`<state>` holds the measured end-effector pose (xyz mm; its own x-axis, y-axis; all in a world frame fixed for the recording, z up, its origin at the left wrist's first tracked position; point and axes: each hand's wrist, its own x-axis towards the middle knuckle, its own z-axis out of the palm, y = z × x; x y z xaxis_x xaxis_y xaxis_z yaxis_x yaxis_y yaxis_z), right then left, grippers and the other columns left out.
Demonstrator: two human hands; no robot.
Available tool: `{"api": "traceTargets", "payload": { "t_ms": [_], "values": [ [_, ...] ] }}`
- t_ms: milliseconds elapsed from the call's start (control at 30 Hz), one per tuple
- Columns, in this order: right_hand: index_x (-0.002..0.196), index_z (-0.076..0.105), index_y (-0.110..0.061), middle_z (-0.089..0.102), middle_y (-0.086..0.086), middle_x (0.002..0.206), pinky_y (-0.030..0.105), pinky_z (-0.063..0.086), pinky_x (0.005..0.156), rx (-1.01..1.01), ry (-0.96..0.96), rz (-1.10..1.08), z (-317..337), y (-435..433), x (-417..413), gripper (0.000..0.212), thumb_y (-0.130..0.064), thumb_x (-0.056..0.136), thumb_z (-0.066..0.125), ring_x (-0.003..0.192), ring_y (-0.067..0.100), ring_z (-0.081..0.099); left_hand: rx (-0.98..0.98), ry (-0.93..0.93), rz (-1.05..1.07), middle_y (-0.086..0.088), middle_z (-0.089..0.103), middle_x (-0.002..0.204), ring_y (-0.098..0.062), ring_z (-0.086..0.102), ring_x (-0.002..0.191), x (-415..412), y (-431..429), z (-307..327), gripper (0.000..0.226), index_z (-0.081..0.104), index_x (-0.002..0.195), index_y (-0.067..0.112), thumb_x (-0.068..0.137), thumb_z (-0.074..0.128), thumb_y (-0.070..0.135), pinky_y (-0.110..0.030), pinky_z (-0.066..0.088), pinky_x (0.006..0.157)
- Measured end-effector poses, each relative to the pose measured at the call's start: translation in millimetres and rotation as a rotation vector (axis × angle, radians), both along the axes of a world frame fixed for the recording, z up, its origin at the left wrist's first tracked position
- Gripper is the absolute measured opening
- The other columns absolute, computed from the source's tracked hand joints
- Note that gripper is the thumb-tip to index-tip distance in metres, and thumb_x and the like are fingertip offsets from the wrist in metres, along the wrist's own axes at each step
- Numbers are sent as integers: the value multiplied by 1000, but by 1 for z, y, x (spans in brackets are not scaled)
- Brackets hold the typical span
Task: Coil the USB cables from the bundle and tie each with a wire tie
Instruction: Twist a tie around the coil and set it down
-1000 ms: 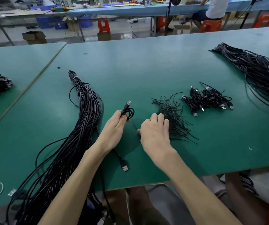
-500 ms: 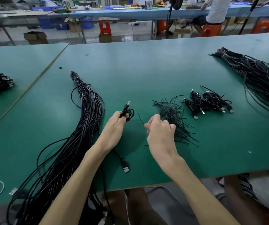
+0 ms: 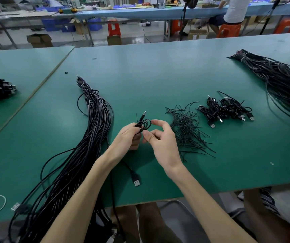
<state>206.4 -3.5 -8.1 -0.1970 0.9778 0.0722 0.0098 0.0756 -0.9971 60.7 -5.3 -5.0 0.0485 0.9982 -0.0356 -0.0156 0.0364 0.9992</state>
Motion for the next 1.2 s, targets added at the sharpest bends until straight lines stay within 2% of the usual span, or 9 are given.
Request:
{"api": "traceTargets", "payload": {
  "t_ms": [100,200,333,433,533,733,933,1100,1200],
  "values": [
    [128,61,-15,74,-9,74,9,47,78,8,70,54,-3,1,2,28,-12,101,65,74,-2,67,2,3,-39,10,40,61,-12,22,57,0,1,-2,12,44,89,13,88,40,25,-23,19,48],
    [122,69,-17,74,-8,78,12,47,77,23,125,93,-5,2,5,23,-10,100,66,75,0,67,2,-14,-76,11,41,63,-12,23,58,0,1,-1,29,50,103,11,88,35,30,-22,22,47],
    [117,72,-18,75,-4,81,14,48,77,10,146,151,-6,4,6,21,-9,98,68,75,5,68,-4,54,-40,8,38,65,-11,26,59,1,-2,0,42,52,91,10,101,32,45,-22,22,49],
    [114,72,-18,75,-2,78,13,47,75,-1,159,164,-5,5,7,20,-9,96,70,74,7,67,20,132,9,11,45,60,-13,31,62,2,-4,1,44,58,98,5,113,28,34,-22,23,50],
    [115,72,-17,74,0,77,12,47,74,8,163,171,-6,5,8,21,-10,96,71,73,7,66,54,149,41,8,52,57,-16,34,61,3,-5,3,42,57,89,4,113,28,22,-22,24,49],
    [114,72,-18,78,-4,91,19,51,78,93,108,87,-9,4,3,23,-6,95,70,80,7,69,54,102,30,11,49,59,-10,29,55,2,-5,0,47,53,99,-12,114,32,27,-20,24,49],
    [120,69,-25,75,-9,98,33,51,85,194,-2,64,-10,2,4,26,-13,96,71,93,13,66,32,-85,-96,7,34,66,-12,27,58,-4,-6,0,42,70,99,8,108,45,40,-20,28,49],
    [131,68,-27,66,-2,92,11,39,84,257,-148,21,-14,2,7,36,-11,98,67,92,6,53,-47,-95,-217,5,28,68,-11,22,55,-4,-7,4,40,69,80,26,106,44,45,-20,24,47],
    [125,71,-26,66,-5,89,8,37,82,269,-166,-1,-15,3,6,34,-7,97,66,91,6,49,-90,-77,-245,5,28,68,-12,18,54,-5,-9,7,40,63,77,27,106,43,46,-20,23,46]
  ]
}}
